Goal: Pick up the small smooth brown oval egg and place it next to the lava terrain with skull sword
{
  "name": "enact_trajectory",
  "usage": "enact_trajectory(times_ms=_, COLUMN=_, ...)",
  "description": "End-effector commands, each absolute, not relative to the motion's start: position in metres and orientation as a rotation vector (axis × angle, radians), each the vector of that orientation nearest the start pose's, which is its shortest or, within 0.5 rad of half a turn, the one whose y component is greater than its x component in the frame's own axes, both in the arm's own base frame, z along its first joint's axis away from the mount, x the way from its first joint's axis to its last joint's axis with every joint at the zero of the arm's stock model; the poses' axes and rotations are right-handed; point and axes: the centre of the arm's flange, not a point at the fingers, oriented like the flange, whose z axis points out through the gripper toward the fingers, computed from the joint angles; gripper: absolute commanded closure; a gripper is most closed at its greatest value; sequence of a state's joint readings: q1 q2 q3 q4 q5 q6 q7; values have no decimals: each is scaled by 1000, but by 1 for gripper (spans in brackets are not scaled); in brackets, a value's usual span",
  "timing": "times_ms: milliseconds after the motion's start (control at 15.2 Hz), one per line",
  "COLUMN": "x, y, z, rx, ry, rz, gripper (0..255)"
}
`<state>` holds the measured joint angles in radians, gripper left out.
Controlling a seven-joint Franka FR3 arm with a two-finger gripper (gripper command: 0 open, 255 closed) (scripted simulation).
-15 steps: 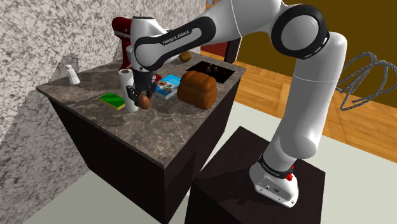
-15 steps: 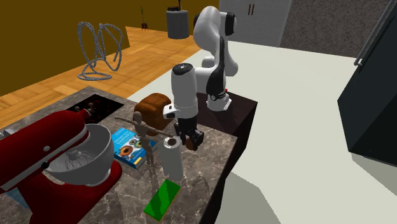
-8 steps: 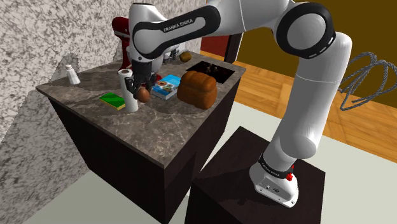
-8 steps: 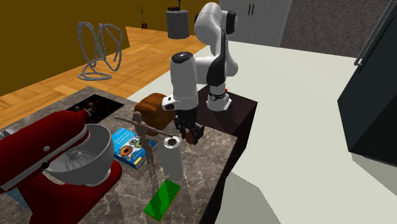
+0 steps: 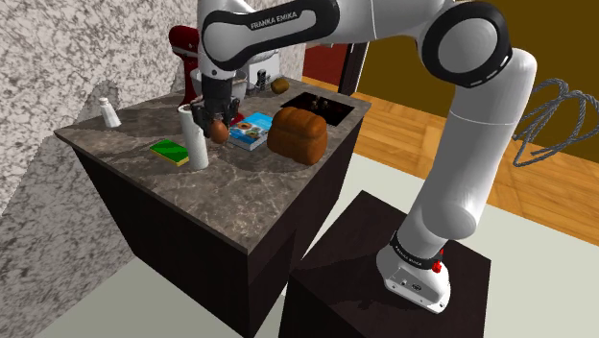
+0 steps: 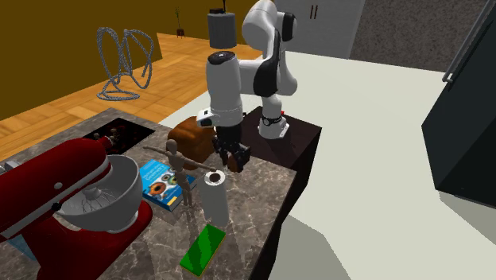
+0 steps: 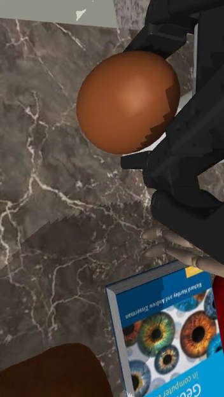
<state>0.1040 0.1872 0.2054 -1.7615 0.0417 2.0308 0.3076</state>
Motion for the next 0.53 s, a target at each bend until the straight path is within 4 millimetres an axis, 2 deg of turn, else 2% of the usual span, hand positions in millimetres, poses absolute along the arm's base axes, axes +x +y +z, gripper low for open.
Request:
enact_trajectory(times_ms=0, x=601, y=161, z=468, rx=-3042, ry=30, rz=-89, gripper=255)
enact_trajectory(times_ms=462, x=622, y=71, z=468, rx=-3042, ry=30, rz=-89, gripper=255)
